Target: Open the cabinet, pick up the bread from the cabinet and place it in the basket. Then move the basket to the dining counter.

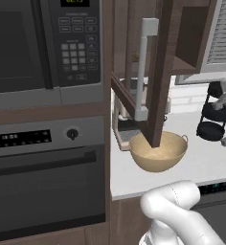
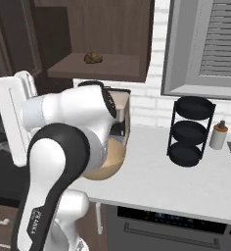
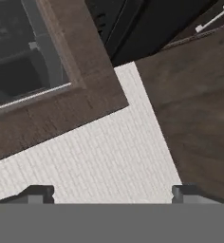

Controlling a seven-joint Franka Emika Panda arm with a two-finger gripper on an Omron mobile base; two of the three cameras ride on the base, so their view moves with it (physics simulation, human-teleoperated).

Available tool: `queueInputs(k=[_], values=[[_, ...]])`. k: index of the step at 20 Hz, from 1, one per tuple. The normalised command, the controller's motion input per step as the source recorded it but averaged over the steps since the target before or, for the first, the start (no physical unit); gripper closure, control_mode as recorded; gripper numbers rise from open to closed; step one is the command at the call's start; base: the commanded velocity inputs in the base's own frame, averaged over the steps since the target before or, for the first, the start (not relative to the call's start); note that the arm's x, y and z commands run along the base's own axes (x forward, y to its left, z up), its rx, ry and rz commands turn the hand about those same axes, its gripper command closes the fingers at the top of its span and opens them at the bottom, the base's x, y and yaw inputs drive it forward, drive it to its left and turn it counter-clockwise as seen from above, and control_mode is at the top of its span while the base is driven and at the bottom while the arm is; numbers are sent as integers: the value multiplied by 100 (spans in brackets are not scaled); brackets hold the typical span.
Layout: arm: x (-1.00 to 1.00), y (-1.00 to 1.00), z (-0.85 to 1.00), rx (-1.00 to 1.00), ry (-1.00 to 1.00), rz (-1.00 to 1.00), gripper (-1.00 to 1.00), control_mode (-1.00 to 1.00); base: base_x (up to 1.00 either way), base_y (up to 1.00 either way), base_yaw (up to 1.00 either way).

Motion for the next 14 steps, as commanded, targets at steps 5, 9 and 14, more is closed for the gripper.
queueInputs(k=[5, 9, 14], values=[[78, -10, -51, -37, -82, 6, -100, -100, 0, 0, 0], [32, 0, -87, -74, -88, 1, -100, -100, 0, 0, 0], [74, -35, -46, -58, -51, 4, -100, -100, 0, 0, 0]])
